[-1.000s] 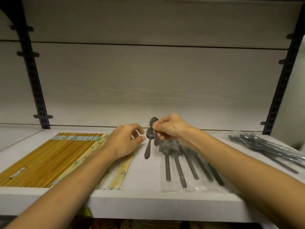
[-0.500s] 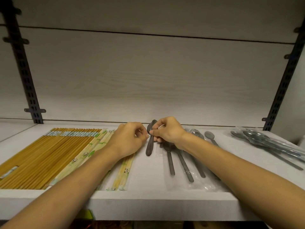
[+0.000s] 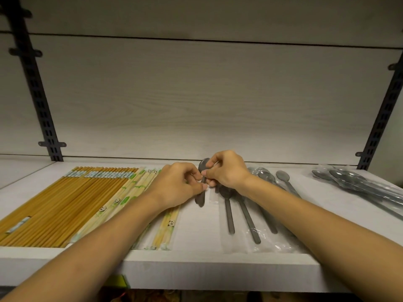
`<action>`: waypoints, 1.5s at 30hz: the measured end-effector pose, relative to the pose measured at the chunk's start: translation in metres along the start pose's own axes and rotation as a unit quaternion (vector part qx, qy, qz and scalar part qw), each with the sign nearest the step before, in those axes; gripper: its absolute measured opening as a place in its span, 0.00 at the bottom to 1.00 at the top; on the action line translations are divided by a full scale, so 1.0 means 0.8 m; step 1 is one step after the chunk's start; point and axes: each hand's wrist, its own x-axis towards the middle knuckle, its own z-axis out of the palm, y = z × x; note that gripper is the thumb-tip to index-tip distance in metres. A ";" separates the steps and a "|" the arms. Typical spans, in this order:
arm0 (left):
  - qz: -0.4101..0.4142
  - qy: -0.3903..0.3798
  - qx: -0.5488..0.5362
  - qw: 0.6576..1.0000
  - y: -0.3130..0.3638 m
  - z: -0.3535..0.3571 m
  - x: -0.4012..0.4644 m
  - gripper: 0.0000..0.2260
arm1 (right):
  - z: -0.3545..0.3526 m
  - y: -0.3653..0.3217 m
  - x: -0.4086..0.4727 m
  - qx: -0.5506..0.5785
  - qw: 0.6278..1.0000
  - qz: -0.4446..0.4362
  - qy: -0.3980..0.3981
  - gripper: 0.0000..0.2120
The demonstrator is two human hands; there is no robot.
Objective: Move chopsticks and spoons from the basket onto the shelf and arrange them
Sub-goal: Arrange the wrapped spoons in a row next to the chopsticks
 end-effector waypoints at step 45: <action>0.102 -0.021 0.091 0.990 -0.009 0.006 -0.008 0.10 | -0.036 0.023 0.003 -0.238 0.960 -0.140 -0.056 0.19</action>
